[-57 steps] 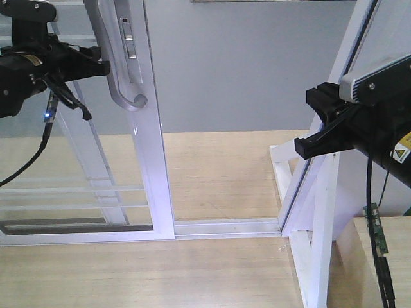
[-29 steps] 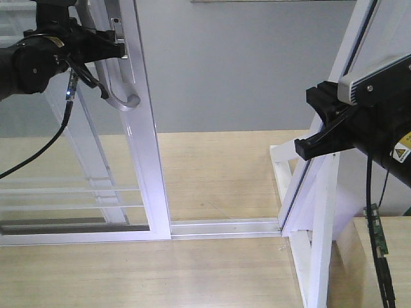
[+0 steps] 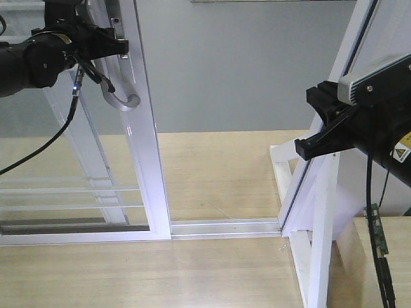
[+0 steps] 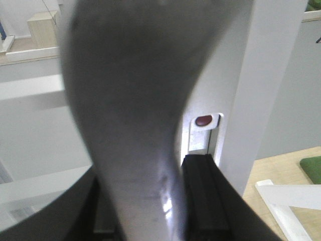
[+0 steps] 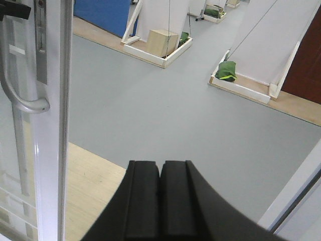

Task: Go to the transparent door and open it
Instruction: 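Grasp the silver handle with the left gripper, then slide the door panel farther open with the left gripper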

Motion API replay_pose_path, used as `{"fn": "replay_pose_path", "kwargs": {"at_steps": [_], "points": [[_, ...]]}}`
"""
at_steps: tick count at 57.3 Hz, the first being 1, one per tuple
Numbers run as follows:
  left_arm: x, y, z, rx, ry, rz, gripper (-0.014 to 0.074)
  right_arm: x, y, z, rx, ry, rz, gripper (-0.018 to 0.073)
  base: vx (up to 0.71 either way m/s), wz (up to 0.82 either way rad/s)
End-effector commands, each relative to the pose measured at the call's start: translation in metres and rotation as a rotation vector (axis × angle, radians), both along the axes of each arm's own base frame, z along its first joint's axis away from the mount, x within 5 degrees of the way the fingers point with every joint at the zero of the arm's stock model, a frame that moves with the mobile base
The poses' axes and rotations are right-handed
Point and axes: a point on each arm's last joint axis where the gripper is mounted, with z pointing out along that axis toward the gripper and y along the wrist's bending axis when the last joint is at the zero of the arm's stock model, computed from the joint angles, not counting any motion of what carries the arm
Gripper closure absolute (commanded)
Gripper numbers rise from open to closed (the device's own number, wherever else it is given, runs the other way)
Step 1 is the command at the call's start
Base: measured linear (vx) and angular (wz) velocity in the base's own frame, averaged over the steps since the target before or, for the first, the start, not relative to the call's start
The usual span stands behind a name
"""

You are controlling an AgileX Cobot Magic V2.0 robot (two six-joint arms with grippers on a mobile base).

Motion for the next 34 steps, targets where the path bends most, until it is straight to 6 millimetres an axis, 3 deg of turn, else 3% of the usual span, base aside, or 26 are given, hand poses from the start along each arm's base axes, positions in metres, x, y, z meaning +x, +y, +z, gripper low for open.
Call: {"fn": "replay_pose_path", "kwargs": {"at_steps": [1, 10, 34], "points": [[-0.008, 0.001, 0.051, -0.035, -0.17, 0.005, 0.0605, 0.002, 0.0, 0.02, 0.037, -0.126, 0.004, 0.0557, 0.0, 0.0], [-0.012, 0.011, 0.064, -0.032, -0.2, 0.025, 0.0599, 0.002, 0.0, 0.02, 0.038, -0.129, 0.004, 0.0557, 0.0, 0.0], [-0.014, 0.07, 0.08, -0.026, -0.225, 0.158, 0.0597, 0.002, 0.0, 0.02, 0.042, -0.126, 0.002, 0.0557, 0.0, 0.0]]}}
